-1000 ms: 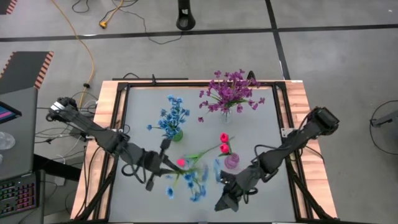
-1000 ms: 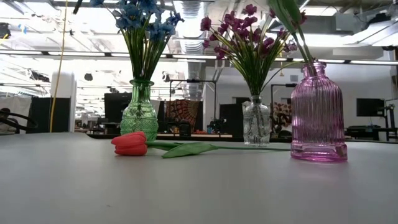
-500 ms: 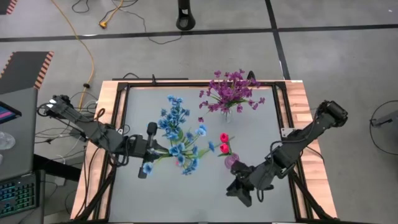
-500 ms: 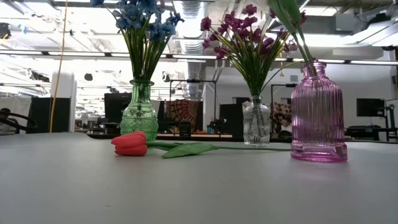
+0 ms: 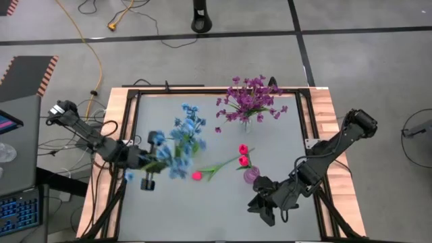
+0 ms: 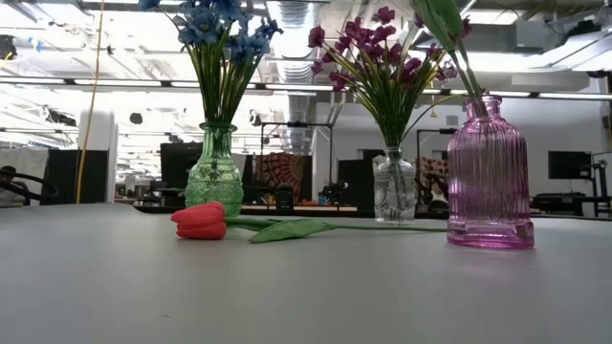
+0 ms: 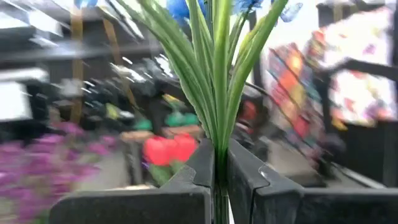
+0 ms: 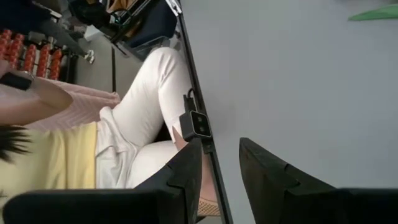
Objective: Sort flowers into vase by color
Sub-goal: Put the blue flowers into the green flower vase
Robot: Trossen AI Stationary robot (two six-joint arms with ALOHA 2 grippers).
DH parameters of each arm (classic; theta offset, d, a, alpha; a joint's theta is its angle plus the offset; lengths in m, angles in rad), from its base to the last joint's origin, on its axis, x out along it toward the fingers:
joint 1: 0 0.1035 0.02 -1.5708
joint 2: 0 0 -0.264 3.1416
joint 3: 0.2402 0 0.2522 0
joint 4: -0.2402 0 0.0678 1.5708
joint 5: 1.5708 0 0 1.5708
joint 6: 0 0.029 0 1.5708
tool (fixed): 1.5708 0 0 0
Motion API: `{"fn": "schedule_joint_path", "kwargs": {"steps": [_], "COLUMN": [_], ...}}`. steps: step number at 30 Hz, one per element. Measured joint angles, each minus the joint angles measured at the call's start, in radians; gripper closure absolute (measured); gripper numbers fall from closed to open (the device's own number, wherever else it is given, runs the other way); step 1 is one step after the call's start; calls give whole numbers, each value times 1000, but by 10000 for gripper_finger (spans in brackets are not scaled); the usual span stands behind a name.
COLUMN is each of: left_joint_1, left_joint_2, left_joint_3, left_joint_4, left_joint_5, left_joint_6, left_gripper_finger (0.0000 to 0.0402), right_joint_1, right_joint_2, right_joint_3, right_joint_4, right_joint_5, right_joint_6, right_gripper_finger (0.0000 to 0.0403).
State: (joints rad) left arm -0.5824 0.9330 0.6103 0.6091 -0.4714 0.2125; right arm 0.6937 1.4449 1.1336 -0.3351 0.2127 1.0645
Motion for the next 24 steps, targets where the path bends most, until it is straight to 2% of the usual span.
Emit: {"fn": "schedule_joint_path", "kwargs": {"steps": [5, 10, 12, 17, 24], "left_joint_1": [1, 12, 33, 143, 326], "left_joint_2": [-144, -283, -326, -398, -443], "left_joint_3": [-129, -189, -207, -266, -345], "left_joint_4": [163, 169, 171, 168, 166], "left_joint_5": [-71, -187, -197, -186, 8], "left_joint_6": [121, 218, 243, 239, 96], "left_gripper_finger": [399, 399, 399, 399, 399], "right_joint_1": [-9, -22, -29, -36, -35], "right_joint_2": [0, 0, 0, 0, 0], "right_joint_3": [0, 0, 0, 0, 0], "right_joint_4": [-1, 0, 0, 0, 0], "right_joint_5": [0, 20, 23, 25, 25], "right_joint_6": [-4, -26, -27, -53, -53], "right_gripper_finger": [267, 267, 267, 267, 267]}}
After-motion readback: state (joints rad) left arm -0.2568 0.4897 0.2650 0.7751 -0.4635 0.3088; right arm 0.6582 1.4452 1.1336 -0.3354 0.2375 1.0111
